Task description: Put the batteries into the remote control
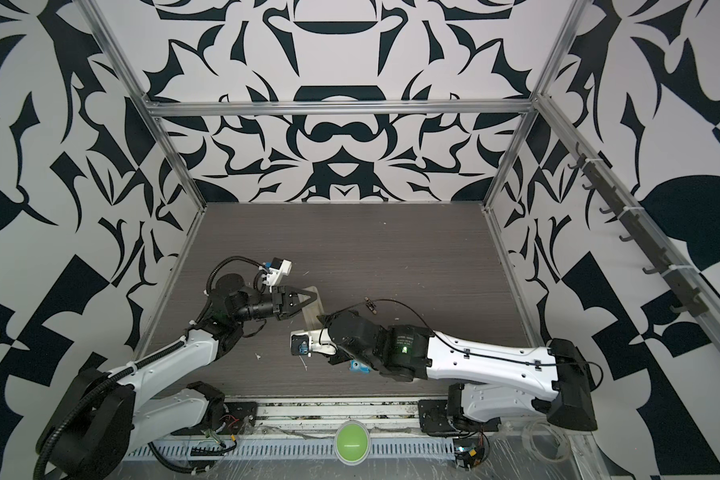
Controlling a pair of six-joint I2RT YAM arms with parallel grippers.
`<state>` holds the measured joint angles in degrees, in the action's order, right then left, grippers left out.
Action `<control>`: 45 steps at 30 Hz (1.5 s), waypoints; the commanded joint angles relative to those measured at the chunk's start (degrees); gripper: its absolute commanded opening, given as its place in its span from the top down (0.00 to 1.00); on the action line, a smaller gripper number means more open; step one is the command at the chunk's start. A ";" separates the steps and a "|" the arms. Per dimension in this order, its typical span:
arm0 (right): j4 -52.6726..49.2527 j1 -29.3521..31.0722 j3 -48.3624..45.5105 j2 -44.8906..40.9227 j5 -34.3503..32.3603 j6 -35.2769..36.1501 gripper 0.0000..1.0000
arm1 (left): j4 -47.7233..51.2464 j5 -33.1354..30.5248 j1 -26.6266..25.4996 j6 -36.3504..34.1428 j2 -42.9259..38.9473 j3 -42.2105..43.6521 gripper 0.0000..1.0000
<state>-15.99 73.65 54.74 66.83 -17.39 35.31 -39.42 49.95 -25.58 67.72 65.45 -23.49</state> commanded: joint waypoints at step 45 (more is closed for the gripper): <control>2.80 -2.14 1.72 -0.64 -1.82 -6.33 0.57 | 5.68 -0.71 2.67 -3.52 -2.28 -0.15 1.00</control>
<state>-14.87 71.66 54.74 68.01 -18.26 33.08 -37.41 50.37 -23.55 66.61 65.17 -23.49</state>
